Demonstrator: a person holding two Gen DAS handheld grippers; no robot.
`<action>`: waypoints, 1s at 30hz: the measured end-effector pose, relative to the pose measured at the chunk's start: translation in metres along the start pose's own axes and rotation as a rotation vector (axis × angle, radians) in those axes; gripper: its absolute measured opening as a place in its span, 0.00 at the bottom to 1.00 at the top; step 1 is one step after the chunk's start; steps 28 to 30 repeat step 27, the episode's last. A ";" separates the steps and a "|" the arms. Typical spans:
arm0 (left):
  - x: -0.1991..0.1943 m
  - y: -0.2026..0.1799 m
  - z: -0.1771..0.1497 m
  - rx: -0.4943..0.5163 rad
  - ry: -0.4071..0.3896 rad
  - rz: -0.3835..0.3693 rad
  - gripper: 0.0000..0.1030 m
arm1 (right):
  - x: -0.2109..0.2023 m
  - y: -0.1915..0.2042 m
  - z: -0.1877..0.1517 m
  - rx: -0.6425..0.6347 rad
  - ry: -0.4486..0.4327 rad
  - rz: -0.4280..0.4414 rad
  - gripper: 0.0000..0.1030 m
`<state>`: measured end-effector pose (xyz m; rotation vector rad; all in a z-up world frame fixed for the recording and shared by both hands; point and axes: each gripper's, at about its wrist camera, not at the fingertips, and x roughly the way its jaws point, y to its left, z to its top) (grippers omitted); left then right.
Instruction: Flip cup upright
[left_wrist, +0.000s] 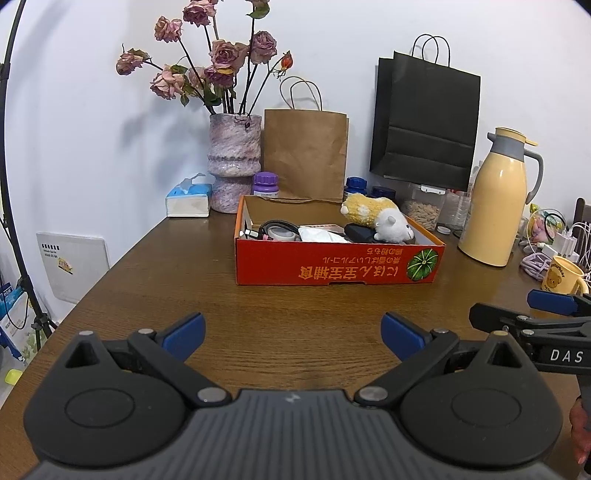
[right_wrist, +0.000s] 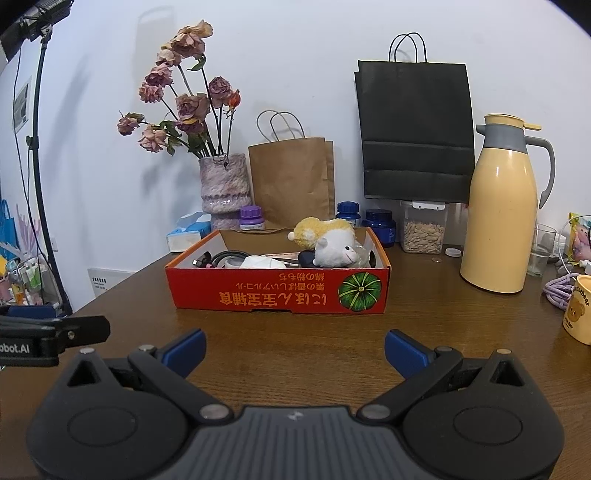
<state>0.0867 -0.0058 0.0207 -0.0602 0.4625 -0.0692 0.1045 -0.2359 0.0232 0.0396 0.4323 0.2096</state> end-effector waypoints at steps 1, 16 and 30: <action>0.000 0.000 0.000 0.000 0.000 0.000 1.00 | 0.000 0.000 0.000 0.000 0.000 0.000 1.00; -0.002 0.000 -0.001 -0.002 0.001 0.001 1.00 | 0.000 0.000 0.000 0.000 0.001 0.000 1.00; -0.001 0.001 -0.001 0.004 0.008 -0.011 1.00 | -0.004 0.002 -0.005 -0.004 0.005 0.001 1.00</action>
